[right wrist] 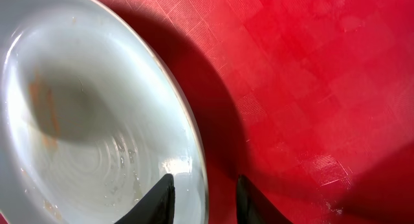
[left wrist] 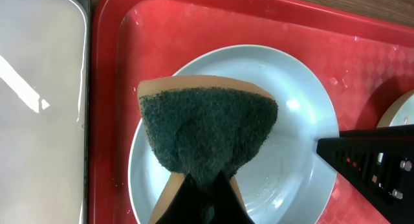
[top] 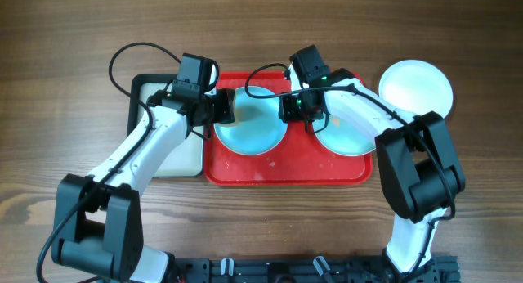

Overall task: Clean dirty plates on tray and stack at the side
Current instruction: 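Scrub the light-blue plate with the sponge in the left gripper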

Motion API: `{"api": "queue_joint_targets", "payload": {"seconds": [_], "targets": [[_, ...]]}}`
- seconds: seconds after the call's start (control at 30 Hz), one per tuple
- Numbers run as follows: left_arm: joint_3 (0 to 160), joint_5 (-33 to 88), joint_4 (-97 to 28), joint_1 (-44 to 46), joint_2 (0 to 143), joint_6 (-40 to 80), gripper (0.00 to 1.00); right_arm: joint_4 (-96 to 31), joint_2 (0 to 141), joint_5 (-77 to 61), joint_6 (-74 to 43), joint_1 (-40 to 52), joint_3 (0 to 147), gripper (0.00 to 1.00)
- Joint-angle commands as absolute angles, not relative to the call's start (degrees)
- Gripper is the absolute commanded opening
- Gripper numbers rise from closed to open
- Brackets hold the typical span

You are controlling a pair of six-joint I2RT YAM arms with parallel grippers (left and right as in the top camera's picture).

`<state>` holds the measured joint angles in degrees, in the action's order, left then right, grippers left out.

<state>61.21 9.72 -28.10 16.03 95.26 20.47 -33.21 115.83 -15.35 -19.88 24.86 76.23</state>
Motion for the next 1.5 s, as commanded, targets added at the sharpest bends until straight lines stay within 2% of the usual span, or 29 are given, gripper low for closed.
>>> {"api": "queue_joint_targets", "payload": {"seconds": [0.0,0.1,0.17,0.2,0.23,0.47,0.77,1.17,1.47], "targets": [[60.97,9.26,-27.97,16.29,95.64,19.68,0.04,-33.54,114.96,-14.59,-19.49,24.95,76.38,0.32],[60.97,8.93,-28.01,16.29,95.64,18.22,0.04,-33.74,114.96,-14.61,-19.51,24.95,76.38,0.31],[60.97,8.91,-27.99,16.29,95.64,18.22,0.04,-33.74,114.96,-14.68,-19.64,24.95,76.38,0.17],[60.97,8.91,-27.94,16.29,95.64,18.22,0.04,-33.74,114.96,-15.07,-19.66,24.95,76.38,0.06],[60.97,8.88,-27.83,16.29,95.64,18.20,0.04,-33.76,114.96,-15.07,-19.70,24.95,76.38,0.04],[60.97,8.88,-27.18,16.29,95.66,13.89,0.04,-33.71,114.96,-18.59,-19.73,24.95,76.38,0.04],[60.97,5.93,-27.20,16.29,96.20,14.70,0.04,-33.71,114.96,-18.50,-19.73,24.95,76.38,0.04],[60.97,6.20,-23.16,17.85,106.91,15.68,0.04,-33.67,114.96,-18.48,-19.68,24.95,76.38,0.04],[61.28,22.79,-23.24,20.08,110.10,15.86,0.04,-33.50,114.96,-18.46,-19.66,24.95,76.38,0.04]]}}
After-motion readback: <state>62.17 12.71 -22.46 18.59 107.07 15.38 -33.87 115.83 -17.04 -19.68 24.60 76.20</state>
